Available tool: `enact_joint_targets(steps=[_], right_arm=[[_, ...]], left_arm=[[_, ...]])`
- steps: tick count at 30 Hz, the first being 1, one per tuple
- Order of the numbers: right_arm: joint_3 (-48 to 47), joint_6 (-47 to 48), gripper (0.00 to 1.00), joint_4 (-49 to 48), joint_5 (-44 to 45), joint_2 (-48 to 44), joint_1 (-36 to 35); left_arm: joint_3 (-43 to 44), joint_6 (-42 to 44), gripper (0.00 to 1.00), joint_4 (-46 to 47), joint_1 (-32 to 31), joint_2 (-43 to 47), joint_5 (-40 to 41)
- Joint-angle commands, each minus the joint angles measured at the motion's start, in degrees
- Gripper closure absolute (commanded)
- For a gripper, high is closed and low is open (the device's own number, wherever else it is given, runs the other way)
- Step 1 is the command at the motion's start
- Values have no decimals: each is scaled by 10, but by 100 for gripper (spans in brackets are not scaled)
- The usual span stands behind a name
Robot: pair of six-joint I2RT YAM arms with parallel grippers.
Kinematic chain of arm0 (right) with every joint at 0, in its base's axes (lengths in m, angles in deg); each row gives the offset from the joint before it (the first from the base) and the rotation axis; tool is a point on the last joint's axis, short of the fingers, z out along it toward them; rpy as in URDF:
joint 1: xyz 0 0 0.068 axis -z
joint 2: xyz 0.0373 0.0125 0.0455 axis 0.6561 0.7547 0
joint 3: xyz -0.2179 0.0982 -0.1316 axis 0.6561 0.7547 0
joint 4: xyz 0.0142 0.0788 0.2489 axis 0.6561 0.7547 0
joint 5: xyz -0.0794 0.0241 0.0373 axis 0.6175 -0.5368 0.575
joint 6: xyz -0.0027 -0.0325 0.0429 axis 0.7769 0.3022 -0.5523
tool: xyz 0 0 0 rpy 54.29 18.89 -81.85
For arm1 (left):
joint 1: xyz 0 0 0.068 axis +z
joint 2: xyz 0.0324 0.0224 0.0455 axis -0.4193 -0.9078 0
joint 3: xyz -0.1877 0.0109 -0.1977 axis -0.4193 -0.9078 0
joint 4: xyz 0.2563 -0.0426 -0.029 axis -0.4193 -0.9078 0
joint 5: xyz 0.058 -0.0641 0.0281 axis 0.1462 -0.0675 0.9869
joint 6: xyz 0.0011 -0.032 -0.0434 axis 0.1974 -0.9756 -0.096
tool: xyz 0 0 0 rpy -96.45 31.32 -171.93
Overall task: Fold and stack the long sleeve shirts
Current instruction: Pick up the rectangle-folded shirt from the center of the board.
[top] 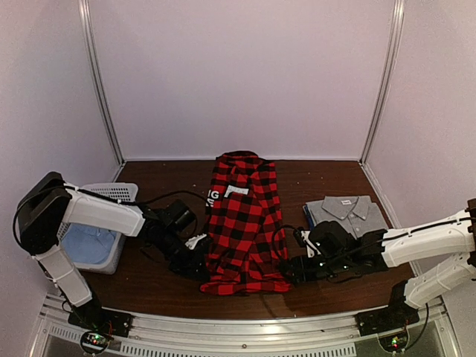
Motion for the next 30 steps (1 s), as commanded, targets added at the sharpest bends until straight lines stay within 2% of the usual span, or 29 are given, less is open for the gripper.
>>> enact_joint_targets(steps=[1, 10, 15, 19, 24, 30], right_arm=[[-6, 2, 48, -16, 6, 6, -2], [-9, 4, 48, -19, 3, 19, -2], [4, -10, 47, -18, 13, -4, 0], [28, -27, 45, -33, 0, -22, 16], [61, -48, 40, -82, -40, -38, 41], [102, -71, 40, -160, -83, -24, 73]], left_arm=[[-19, -13, 90, 16, -15, 12, -22], [-35, -24, 89, 16, -26, 43, -36], [-1, -22, 89, -13, -22, 81, 4], [-13, -42, 88, -3, 8, 104, 25], [-50, -63, 80, 50, 57, 110, 24], [-81, -90, 66, 134, 65, 75, 14]])
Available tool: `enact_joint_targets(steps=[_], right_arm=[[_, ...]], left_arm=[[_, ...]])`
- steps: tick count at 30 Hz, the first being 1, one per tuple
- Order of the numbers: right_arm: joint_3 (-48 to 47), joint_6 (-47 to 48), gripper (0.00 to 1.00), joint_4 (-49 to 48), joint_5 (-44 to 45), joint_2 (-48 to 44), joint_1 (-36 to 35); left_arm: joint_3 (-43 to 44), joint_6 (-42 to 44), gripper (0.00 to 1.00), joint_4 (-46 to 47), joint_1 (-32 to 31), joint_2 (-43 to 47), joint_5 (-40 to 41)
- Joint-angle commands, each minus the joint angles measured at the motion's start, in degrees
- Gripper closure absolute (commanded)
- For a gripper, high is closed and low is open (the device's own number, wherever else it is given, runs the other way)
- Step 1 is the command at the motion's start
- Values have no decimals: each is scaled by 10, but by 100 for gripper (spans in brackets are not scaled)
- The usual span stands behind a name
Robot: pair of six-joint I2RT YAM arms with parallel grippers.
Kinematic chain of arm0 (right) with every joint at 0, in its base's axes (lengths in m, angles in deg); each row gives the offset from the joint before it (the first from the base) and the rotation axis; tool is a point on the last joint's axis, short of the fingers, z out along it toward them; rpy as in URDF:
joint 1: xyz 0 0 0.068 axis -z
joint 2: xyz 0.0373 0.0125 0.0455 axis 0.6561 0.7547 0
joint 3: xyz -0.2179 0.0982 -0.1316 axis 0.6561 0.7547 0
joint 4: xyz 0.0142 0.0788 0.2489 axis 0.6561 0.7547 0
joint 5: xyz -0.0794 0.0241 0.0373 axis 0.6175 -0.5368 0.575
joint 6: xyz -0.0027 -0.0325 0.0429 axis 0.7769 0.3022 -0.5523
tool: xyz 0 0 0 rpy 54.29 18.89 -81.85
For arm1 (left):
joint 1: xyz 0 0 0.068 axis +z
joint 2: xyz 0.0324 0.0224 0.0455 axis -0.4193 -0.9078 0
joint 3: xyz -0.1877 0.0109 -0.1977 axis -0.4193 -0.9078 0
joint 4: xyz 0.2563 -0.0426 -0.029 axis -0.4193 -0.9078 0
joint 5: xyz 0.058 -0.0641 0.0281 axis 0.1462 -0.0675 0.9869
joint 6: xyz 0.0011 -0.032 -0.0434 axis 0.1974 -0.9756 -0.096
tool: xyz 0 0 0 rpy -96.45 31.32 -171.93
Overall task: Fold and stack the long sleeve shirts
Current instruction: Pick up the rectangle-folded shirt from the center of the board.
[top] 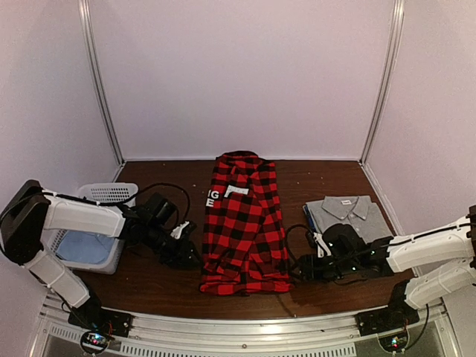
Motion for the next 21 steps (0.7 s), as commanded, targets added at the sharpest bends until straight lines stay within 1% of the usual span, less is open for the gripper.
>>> enact_joint_targets(steps=[1, 4, 8, 13, 17, 21], right_arm=[[30, -30, 40, -87, -41, 8, 18], [51, -46, 40, -129, -48, 20, 26], [58, -58, 41, -172, -56, 48, 31], [53, -63, 42, -201, -59, 80, 32], [53, -69, 42, -224, -60, 96, 32], [51, -71, 43, -230, -61, 107, 32]], left_arm=[[-25, -29, 63, 87, 2, -23, 3], [-45, -48, 60, 121, 2, -29, 4], [-63, -65, 59, 152, 2, -35, 5], [-69, -77, 59, 165, 2, -41, 21], [-79, -95, 59, 207, 2, -55, 20], [-82, -106, 60, 226, 2, -70, 17]])
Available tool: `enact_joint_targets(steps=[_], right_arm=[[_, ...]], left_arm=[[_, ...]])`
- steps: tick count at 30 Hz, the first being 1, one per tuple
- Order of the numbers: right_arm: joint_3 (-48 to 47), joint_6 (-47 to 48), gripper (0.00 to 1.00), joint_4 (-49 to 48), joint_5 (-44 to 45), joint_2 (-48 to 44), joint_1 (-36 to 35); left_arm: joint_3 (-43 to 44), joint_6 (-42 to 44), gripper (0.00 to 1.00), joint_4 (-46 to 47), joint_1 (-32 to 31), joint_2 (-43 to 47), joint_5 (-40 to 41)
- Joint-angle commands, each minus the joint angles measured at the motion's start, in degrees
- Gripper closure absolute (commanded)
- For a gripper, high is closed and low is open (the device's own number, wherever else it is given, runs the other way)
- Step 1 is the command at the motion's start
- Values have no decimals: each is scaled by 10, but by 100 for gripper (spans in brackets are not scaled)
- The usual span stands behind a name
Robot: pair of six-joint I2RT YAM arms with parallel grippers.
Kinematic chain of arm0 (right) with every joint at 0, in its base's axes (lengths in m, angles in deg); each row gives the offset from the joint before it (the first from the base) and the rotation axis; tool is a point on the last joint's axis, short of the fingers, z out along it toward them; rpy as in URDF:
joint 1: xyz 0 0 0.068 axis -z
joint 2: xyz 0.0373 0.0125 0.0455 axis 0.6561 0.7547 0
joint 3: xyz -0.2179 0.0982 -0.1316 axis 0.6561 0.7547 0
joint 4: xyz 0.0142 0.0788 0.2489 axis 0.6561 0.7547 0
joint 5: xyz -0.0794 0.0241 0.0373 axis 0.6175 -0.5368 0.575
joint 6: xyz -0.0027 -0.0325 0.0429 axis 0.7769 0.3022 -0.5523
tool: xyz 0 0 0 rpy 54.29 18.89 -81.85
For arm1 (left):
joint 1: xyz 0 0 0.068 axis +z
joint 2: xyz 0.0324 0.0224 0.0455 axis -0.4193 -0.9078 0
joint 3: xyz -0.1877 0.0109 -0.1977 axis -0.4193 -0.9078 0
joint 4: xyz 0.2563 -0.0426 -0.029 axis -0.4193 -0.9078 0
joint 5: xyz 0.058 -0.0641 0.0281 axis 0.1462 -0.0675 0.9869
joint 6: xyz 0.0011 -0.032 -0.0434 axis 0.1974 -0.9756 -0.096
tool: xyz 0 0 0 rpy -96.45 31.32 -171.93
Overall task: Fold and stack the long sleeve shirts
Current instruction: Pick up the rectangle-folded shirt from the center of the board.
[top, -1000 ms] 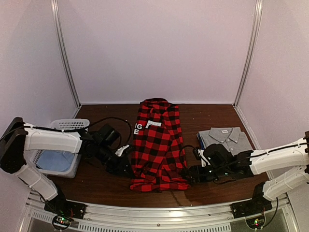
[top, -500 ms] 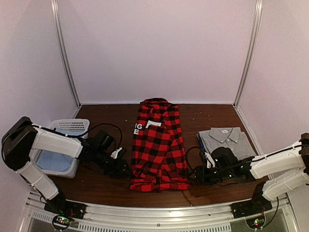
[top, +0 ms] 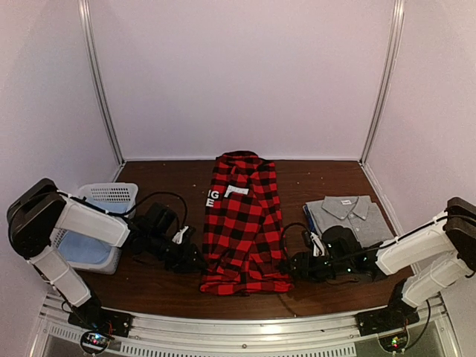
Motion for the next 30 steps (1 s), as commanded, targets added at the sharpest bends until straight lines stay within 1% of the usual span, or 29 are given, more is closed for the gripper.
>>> enact_joint_targets(steps=[1, 6, 11, 16, 21, 24, 26, 27, 30], right_arm=[[3, -9, 43, -9, -3, 16, 3], [1, -7, 46, -12, -3, 21, 3], [-6, -3, 52, -15, -8, 31, 3], [-15, -2, 63, -30, -25, 49, 3], [-13, -5, 75, -37, -32, 48, 0], [-11, -9, 82, -39, -31, 45, -5], [-11, -13, 86, -41, -30, 44, -10], [-10, -15, 88, -42, -29, 42, -13], [-2, -29, 94, -43, -21, 30, -24]], left_arm=[[-8, -19, 61, 44, 2, -24, 7], [-4, -20, 64, 33, 1, -38, 5], [-3, -25, 67, 26, -2, -45, -6], [5, -30, 70, 26, -11, -54, -15], [5, -39, 80, 29, -21, -62, -20], [4, -42, 90, 30, -23, -61, -24], [2, -43, 98, 28, -23, -56, -24], [1, -43, 100, 25, -24, -51, -25], [-5, -42, 100, 11, -25, -29, -23]])
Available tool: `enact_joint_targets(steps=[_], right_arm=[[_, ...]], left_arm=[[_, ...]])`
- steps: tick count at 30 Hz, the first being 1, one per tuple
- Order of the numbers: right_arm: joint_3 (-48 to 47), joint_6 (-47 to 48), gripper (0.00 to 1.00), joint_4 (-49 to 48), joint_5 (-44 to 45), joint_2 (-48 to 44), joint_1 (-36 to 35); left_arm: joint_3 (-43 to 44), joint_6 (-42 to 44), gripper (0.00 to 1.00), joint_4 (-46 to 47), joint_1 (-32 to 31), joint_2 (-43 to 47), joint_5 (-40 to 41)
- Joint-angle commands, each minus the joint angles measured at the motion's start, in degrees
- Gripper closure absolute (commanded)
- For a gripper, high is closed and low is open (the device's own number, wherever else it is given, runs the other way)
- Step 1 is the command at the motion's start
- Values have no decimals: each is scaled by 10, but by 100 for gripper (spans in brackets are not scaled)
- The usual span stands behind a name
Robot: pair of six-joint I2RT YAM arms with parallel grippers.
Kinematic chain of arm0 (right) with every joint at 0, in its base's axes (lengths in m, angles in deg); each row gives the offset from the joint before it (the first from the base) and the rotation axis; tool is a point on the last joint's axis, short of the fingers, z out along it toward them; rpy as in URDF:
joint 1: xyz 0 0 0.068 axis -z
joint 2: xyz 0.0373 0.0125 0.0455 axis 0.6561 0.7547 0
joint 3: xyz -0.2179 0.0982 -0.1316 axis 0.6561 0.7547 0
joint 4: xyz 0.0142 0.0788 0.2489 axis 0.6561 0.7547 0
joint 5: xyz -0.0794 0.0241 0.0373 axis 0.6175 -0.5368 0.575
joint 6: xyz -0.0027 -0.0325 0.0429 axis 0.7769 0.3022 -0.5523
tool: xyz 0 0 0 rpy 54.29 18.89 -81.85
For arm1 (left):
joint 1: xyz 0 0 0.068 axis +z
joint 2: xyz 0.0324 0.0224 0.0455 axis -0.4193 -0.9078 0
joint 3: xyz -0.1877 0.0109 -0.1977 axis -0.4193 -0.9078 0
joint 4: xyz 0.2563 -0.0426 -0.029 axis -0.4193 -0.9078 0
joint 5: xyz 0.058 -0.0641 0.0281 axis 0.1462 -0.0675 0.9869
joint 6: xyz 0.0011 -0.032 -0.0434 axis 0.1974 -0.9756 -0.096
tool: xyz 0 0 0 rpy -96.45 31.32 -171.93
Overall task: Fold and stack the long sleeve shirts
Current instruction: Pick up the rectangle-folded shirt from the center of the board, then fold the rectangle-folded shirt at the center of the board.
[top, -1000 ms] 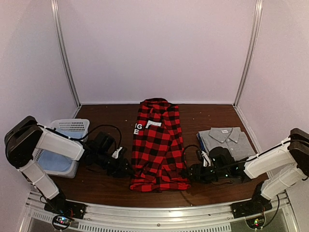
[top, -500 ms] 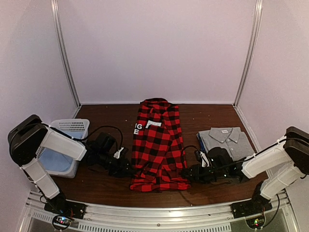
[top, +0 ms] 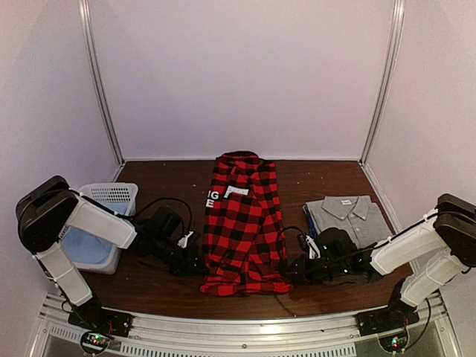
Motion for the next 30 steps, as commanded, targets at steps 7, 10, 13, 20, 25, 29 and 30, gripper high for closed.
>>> enact_joint_targets(steps=[7, 10, 13, 20, 25, 29, 30], right_arm=[[27, -48, 100, -2, 24, -83, -28], [11, -43, 100, 26, 32, -105, -28], [-14, -33, 100, 45, 34, -107, -28], [-67, -19, 100, 59, 42, -86, -19], [-116, -3, 100, 54, 41, -56, 13], [-167, 23, 100, 65, 40, -20, 54], [-179, 28, 100, 64, 39, -6, 66]], left_arm=[[-46, -11, 100, -49, -10, 100, 1], [-44, -14, 100, -52, -10, 118, -3], [-32, -19, 100, -50, -10, 128, -10], [-8, -59, 100, -11, 2, 139, -31], [13, -100, 100, 33, 33, 118, -52], [32, -128, 100, 80, 64, 74, -76], [36, -137, 100, 103, 74, 61, -81]])
